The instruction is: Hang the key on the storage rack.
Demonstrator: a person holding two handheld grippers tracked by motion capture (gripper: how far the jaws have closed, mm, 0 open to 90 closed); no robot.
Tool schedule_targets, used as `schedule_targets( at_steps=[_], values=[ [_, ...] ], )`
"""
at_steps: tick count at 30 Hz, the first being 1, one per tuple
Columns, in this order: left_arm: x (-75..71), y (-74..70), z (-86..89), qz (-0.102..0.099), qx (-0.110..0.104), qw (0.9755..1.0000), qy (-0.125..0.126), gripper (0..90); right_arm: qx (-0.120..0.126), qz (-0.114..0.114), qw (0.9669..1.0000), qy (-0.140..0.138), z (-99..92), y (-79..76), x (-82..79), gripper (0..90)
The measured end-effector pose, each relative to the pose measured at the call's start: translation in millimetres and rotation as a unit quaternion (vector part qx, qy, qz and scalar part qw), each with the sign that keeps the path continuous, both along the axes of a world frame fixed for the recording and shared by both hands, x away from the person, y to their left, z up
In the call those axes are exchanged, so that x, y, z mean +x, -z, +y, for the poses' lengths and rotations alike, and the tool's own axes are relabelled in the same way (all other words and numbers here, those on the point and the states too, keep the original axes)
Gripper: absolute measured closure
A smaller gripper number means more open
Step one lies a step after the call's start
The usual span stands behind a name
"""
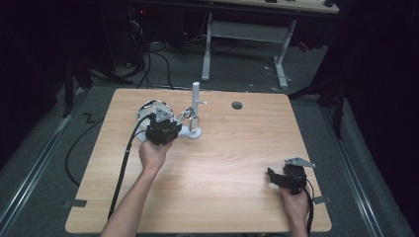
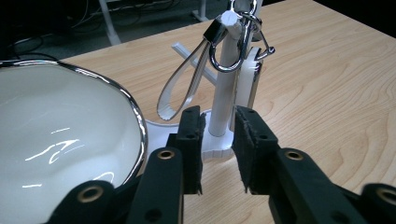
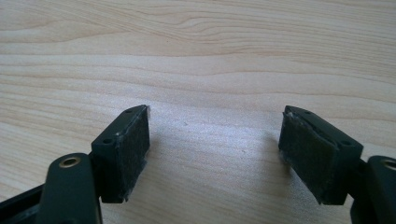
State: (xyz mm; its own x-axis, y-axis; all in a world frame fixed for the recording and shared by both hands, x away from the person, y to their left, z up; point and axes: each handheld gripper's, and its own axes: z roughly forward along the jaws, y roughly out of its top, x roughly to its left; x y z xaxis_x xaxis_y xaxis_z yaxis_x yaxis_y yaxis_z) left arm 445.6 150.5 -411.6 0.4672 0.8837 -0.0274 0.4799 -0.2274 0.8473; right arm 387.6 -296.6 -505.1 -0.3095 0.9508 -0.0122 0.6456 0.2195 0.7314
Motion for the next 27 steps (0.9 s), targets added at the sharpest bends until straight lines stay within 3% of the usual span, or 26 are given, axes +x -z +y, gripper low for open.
schedule_targets(
  at_steps=[4,16,27],
  values=[
    [-2.1,0.2,4.1,0.003,-0.004,1.0,-0.006,64.0,0.0,0.0,1.0,0.0,0.1,0.0,0.0,24.7],
    [-9.5,-3.1,16.0,0.006,-0.002,0.9999,-0.014,55.7,-0.001,0.0,1.0,0.0,0.2,0.0,-0.1,24.7],
    [-19.5,-9.2,26.2,-0.009,-0.012,0.9997,-0.022,50.5,-0.001,0.0,1.0,0.001,0.4,0.0,-0.1,24.6]
  ],
)
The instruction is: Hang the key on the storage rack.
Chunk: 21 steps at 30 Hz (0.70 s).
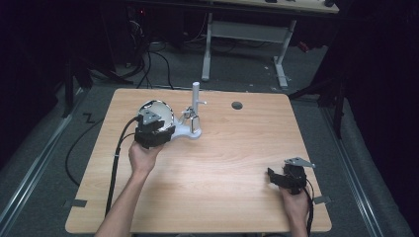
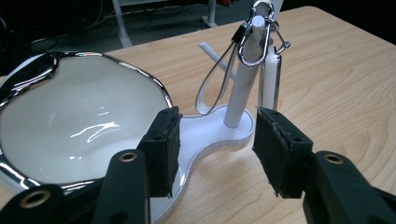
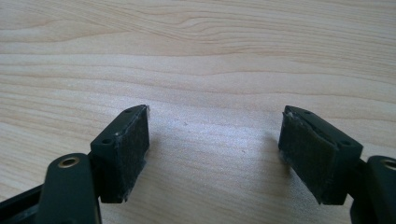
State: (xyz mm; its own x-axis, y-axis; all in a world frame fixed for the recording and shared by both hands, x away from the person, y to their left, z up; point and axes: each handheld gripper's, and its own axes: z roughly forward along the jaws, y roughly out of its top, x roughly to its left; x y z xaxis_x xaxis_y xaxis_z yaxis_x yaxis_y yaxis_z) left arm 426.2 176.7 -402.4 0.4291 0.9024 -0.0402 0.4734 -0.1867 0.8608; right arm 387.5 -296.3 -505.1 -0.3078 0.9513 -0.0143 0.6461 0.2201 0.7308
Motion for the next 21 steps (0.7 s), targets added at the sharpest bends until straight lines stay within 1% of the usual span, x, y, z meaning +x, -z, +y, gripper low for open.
schedule_targets(
  at_steps=[3,5,6,7,8,13,14,21],
  values=[
    [-2.1,-0.4,3.4,-0.001,-0.001,1.0,-0.003,49.4,0.0,0.0,1.0,0.0,0.0,0.0,0.0,24.6],
    [-4.2,-0.9,5.5,-0.002,-0.007,1.0,-0.005,49.1,0.001,0.0,1.0,0.001,0.1,0.0,-0.1,24.6],
    [-4.7,-1.3,6.6,-0.004,-0.005,1.0,-0.006,48.8,0.001,0.001,1.0,0.001,0.1,0.0,-0.1,24.6],
    [-5.6,-1.4,7.3,-0.003,-0.008,0.9999,-0.006,48.4,0.0,0.0,1.0,0.0,0.0,0.0,0.0,24.6],
    [-6.5,-1.7,8.4,-0.005,-0.005,0.9999,-0.008,48.0,0.001,0.0,1.0,0.001,0.1,0.0,-0.1,24.6],
    [-11.2,-2.0,13.1,-0.003,-0.007,0.9999,-0.009,47.2,0.0,0.0,1.0,0.001,0.1,0.0,-0.1,24.6],
    [-11.9,-2.3,14.2,-0.005,-0.003,0.9999,-0.009,46.8,0.0,0.0,1.0,0.001,0.1,0.0,-0.1,24.6],
    [-16.4,-3.5,18.0,-0.004,-0.01,0.9999,-0.007,45.4,0.0,0.0,1.0,0.001,0.2,0.0,0.0,24.6]
  ],
)
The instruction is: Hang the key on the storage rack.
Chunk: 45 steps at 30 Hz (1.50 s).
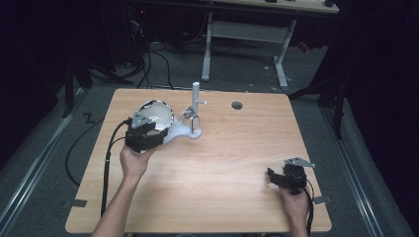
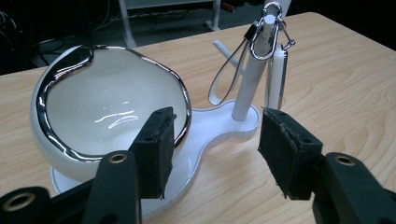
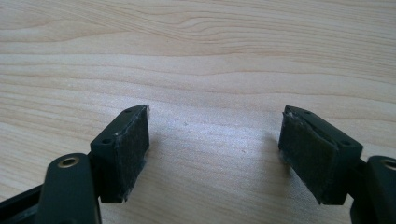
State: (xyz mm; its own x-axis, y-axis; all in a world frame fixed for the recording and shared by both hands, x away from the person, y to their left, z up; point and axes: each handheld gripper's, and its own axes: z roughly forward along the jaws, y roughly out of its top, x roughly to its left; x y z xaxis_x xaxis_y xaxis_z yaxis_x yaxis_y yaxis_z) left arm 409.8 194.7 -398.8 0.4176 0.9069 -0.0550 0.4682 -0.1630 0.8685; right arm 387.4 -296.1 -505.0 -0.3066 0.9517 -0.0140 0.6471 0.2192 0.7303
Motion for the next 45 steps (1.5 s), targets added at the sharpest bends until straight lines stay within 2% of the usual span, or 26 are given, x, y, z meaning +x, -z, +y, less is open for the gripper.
schedule_targets(
  at_steps=[17,45],
  values=[
    [-13.8,3.1,16.8,0.008,-0.018,0.9998,-0.01,43.3,0.0,0.0,1.0,0.0,0.1,0.0,0.0,24.6],
    [-32.1,2.3,31.0,0.007,-0.034,0.9992,-0.021,40.6,-0.001,0.0,1.0,0.0,0.1,0.0,0.0,24.6]
  ],
)
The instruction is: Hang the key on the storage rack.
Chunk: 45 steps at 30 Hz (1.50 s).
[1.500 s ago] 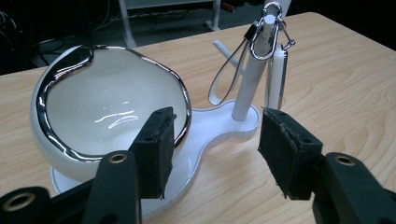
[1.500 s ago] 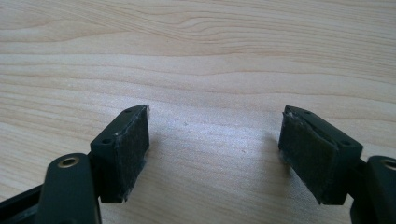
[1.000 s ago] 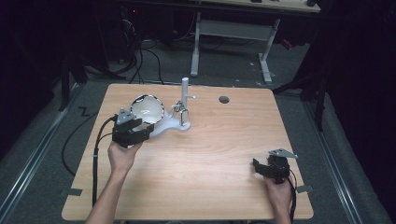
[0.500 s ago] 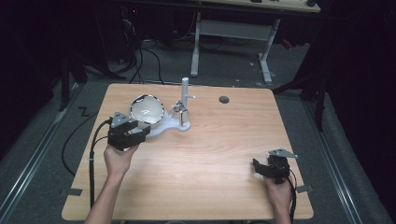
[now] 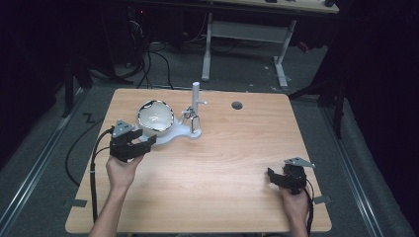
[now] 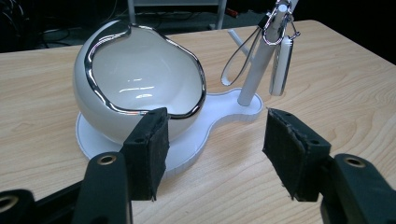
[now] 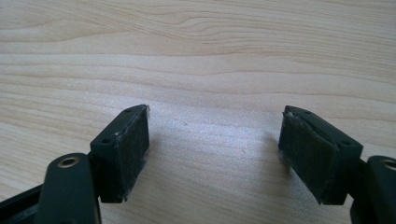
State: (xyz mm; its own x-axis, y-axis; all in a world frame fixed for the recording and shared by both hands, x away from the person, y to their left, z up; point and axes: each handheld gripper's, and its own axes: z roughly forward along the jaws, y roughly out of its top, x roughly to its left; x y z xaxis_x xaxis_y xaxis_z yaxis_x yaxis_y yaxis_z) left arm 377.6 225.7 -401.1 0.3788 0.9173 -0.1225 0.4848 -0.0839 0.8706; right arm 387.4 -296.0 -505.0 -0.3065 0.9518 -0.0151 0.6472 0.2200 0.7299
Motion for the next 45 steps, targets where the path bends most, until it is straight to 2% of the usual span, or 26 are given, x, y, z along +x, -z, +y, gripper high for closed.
schedule_targets(
  at_steps=[14,31,45],
  values=[
    [-13.1,4.4,12.1,-0.002,-0.004,0.9998,-0.017,40.7,0.0,0.0,1.0,0.0,0.0,0.0,0.0,24.6],
    [-24.7,9.1,17.5,-0.002,-0.009,0.9997,-0.023,40.3,0.0,0.0,1.0,0.0,0.0,0.0,0.0,24.6],
    [-35.9,20.0,25.5,0.005,-0.02,0.9992,-0.035,39.8,0.0,0.0,1.0,0.0,0.0,0.0,0.0,24.6]
  ],
)
